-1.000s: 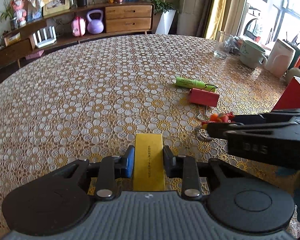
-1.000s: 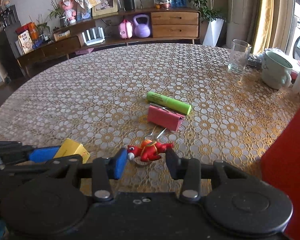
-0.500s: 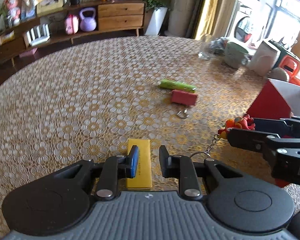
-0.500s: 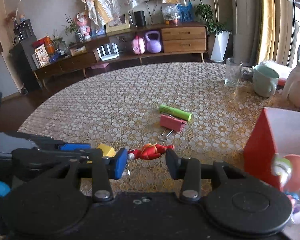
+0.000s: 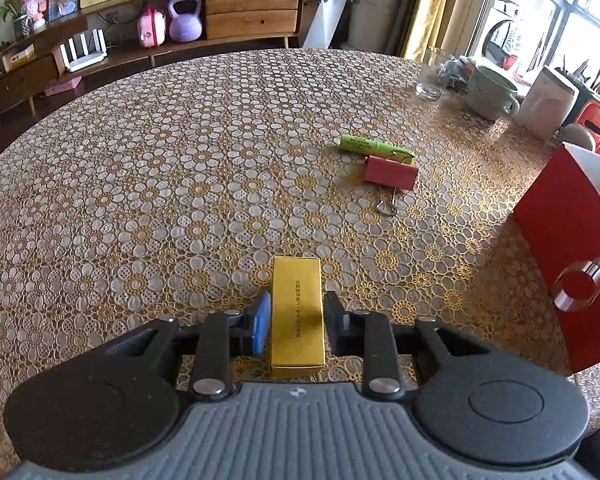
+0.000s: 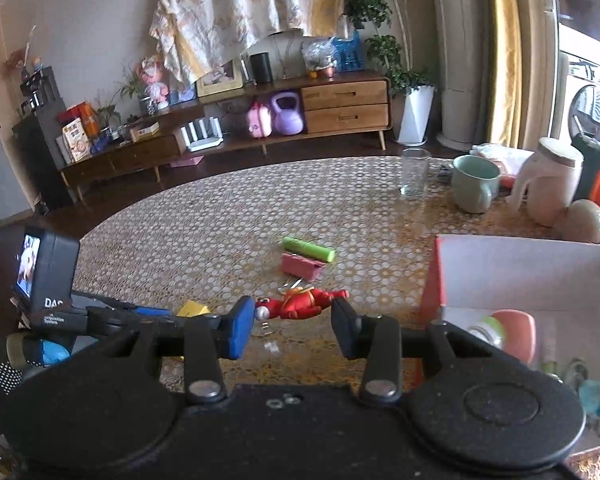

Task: Organize rigid objects
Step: 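Grasp the yellow box with the left tool while the right tool grasps the red keychain, then carry the yellow box and red keychain over the red box with both tools, then open the left tool to drop the yellow box while the right tool releases the keychain, then withdraw both tools from the box toward the pink clip and green highlighter, then grasp the pink binder clip with the left tool while the right tool grasps the green highlighter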

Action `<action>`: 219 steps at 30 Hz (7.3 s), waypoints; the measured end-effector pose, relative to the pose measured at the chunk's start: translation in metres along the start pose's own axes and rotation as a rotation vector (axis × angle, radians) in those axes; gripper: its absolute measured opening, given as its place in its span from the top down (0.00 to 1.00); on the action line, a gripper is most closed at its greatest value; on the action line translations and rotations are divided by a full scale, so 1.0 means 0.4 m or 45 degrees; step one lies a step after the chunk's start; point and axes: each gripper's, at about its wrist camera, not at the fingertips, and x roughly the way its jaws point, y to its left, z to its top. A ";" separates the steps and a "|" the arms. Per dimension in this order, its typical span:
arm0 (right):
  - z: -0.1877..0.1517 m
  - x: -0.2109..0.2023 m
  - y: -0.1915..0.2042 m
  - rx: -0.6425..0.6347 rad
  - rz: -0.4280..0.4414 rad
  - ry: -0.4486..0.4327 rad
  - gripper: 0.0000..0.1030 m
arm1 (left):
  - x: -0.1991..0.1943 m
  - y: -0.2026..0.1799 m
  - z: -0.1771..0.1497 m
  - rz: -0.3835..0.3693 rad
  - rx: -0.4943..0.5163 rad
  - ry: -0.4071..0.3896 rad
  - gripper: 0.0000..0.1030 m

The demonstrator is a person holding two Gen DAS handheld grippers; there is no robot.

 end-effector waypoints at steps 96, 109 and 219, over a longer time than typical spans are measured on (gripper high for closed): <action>-0.139 -0.108 -0.600 0.198 -0.310 0.087 0.60 | 0.070 -0.842 0.119 -0.276 0.491 0.043 0.72; -0.166 -0.081 -0.586 0.129 -0.292 0.204 0.59 | 0.121 -0.872 0.101 -0.291 0.508 0.167 0.72; 0.222 0.711 -0.013 -0.201 0.114 0.631 0.34 | 0.244 -0.244 0.153 -0.001 0.072 -0.305 0.03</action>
